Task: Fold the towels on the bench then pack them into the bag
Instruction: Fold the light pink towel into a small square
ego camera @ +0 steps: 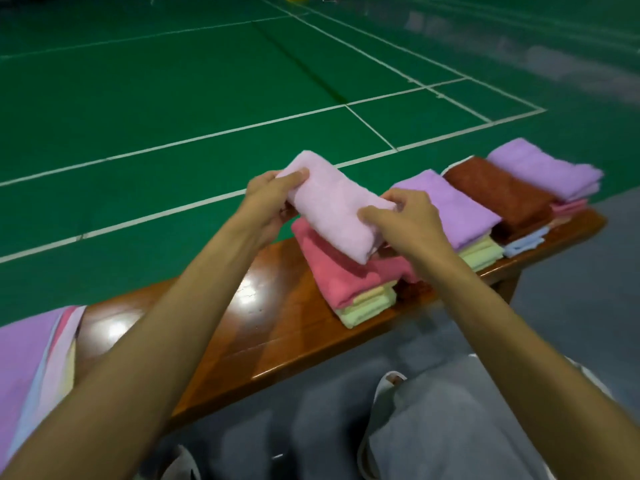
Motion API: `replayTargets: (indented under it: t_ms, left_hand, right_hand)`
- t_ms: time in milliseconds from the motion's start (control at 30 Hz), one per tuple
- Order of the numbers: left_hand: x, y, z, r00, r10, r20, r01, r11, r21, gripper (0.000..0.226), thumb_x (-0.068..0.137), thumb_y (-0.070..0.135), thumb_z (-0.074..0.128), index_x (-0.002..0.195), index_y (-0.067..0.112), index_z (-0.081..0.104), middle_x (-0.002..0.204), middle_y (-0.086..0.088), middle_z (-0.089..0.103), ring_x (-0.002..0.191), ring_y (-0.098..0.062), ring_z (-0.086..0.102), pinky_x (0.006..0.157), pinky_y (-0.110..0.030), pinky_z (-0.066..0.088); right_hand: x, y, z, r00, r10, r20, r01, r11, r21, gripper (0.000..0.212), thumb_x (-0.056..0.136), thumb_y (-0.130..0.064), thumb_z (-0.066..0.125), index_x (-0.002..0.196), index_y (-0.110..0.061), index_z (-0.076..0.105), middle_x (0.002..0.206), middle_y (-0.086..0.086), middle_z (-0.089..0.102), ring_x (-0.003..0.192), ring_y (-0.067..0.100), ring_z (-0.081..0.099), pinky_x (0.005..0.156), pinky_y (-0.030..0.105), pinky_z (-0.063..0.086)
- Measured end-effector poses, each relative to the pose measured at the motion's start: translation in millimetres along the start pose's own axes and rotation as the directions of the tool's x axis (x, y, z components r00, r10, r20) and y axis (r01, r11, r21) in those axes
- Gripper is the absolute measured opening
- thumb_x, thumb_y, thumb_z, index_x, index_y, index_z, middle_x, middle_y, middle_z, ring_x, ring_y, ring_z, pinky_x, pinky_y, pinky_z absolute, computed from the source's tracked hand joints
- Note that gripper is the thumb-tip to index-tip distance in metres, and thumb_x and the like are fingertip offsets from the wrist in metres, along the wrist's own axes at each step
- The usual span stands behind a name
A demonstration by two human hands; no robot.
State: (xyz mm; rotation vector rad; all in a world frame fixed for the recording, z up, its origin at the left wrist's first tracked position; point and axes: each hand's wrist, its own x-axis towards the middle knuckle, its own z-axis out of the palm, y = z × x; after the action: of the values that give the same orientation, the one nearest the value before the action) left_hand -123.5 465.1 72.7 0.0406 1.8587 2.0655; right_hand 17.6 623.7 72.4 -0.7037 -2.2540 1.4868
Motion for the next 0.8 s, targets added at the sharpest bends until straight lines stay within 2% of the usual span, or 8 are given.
replayTargets:
  t_ms: [167,267,400,467,533,600,667,800]
  left_hand:
    - [42.2,-29.8,93.9,1.0,-0.029,0.002,0.029,0.999,0.042,0.031,0.088,0.013,0.079,0.111,0.006,0.059,0.083,-0.012,0.063,0.051,-0.016,0.055,0.046,-0.026,0.047]
    - [54.6,-56.9,115.3,0.997,0.081,-0.015,-0.073,0.957,0.28,0.036,0.084,0.025,0.084,0.106,0.016,0.057,0.101,-0.01,0.066,0.081,-0.027,0.066,0.072,-0.042,0.06]
    - [44.1,-80.1,116.7,0.896,0.386,0.22,-0.409,0.523,0.748,0.051,0.09,0.035,0.074,0.129,0.009,0.053,0.124,-0.011,0.06,0.112,-0.028,0.056,0.098,-0.042,0.046]
    - [30.9,-80.9,112.3,0.797,0.489,0.355,-0.506,0.22,0.834,0.066,0.094,0.041,0.064,0.148,0.009,0.043,0.146,-0.014,0.048,0.132,-0.032,0.046,0.109,-0.046,0.039]
    - [17.1,-80.1,107.4,0.755,0.452,0.474,-0.533,0.003,0.846,0.071,0.099,0.05,0.05,0.16,0.017,0.03,0.165,-0.012,0.029,0.152,-0.033,0.025,0.122,-0.051,0.023]
    - [8.2,-85.2,103.3,0.769,0.311,0.559,-0.562,-0.09,0.822,0.065,0.105,0.053,0.031,0.163,0.025,0.021,0.172,-0.007,0.012,0.158,-0.032,0.006,0.126,-0.055,0.008]
    - [5.2,-94.6,98.4,0.793,0.192,0.578,-0.57,-0.097,0.816,0.064,0.107,0.055,0.019,0.165,0.028,0.012,0.173,-0.002,0.001,0.159,-0.031,-0.003,0.126,-0.056,0.001]
    - [6.2,-106.6,91.8,0.816,0.142,0.56,-0.55,-0.107,0.828,0.066,0.105,0.06,0.015,0.165,0.034,0.005,0.172,0.005,-0.008,0.159,-0.031,-0.005,0.125,-0.06,0.0]
  right_hand:
    - [23.0,50.7,-48.3,0.974,0.015,-0.227,-0.048,0.989,-0.141,0.031,0.073,-0.043,0.076,0.077,-0.014,0.068,0.08,0.005,0.071,0.082,0.029,0.067,0.077,0.047,0.058]
    - [27.6,67.4,-60.6,0.977,-0.041,-0.207,-0.029,0.946,-0.324,0.026,0.078,-0.041,0.073,0.089,-0.018,0.069,0.093,0.007,0.069,0.093,0.032,0.064,0.083,0.041,0.054]
    - [27.9,70.2,-64.3,0.984,-0.149,-0.096,0.025,0.652,-0.758,0.041,0.085,-0.052,0.063,0.1,-0.014,0.069,0.098,0.013,0.069,0.098,0.038,0.061,0.073,0.037,0.044]
    - [32.1,64.1,-64.8,0.967,-0.237,-0.095,0.042,0.515,-0.856,0.051,0.085,-0.061,0.059,0.099,-0.014,0.071,0.1,0.015,0.07,0.097,0.038,0.062,0.071,0.037,0.04]
    - [44.8,62.3,-60.6,0.956,-0.294,0.009,0.155,0.477,-0.865,0.061,0.088,-0.061,0.05,0.117,-0.011,0.067,0.122,0.018,0.064,0.116,0.04,0.055,0.084,0.042,0.045]
    - [64.8,67.2,-52.9,0.915,-0.284,0.287,0.389,0.431,-0.814,0.064,0.095,-0.047,0.04,0.149,-0.013,0.044,0.158,0.016,0.038,0.146,0.038,0.03,0.115,0.055,0.03]
    - [78.5,77.5,-42.9,0.866,-0.18,0.466,0.493,0.465,-0.735,0.06,0.105,-0.036,0.033,0.162,-0.025,0.02,0.171,0.004,0.01,0.157,0.03,0.005,0.125,0.058,0.007]
    - [78.3,103.7,-36.0,0.866,-0.115,0.486,0.48,0.462,-0.746,0.064,0.102,-0.057,0.009,0.162,-0.038,-0.006,0.171,-0.005,-0.004,0.158,0.024,-0.006,0.125,0.056,-0.003]
